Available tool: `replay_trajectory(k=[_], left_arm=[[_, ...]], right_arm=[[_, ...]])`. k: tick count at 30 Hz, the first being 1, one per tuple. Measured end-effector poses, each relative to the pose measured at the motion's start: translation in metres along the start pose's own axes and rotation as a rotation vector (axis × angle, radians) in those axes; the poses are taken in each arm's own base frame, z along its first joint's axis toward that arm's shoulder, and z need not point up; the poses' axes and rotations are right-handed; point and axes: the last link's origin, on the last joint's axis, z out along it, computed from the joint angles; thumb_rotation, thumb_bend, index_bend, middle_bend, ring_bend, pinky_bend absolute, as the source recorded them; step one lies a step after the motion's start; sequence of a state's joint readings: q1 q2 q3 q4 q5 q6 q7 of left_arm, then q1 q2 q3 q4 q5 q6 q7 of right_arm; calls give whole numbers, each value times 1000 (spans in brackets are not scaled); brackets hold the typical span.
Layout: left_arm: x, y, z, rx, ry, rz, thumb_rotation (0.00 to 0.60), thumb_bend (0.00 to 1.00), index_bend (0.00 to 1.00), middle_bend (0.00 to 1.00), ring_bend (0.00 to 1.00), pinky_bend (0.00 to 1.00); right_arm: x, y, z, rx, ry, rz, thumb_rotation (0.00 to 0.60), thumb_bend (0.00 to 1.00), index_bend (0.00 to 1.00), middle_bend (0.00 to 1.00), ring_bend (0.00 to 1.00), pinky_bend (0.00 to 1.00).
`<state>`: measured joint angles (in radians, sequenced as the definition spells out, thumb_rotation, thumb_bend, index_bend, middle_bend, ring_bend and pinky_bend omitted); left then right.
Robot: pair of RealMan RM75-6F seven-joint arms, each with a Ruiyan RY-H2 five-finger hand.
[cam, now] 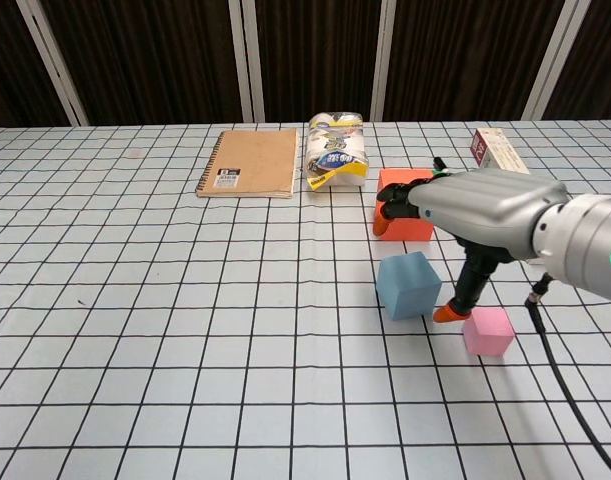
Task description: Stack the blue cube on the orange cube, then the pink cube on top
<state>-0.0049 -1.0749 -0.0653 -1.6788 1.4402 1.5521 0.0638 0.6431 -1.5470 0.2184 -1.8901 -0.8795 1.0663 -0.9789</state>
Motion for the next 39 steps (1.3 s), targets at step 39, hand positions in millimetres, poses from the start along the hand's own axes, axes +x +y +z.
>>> replay_trajectory(k=[39], left_arm=[[-5,4,4,36,5,44,600,125,63,0,0,0]], right_arm=[[-10,20,43,-31,-56,2,600,250,390,0,0,0]])
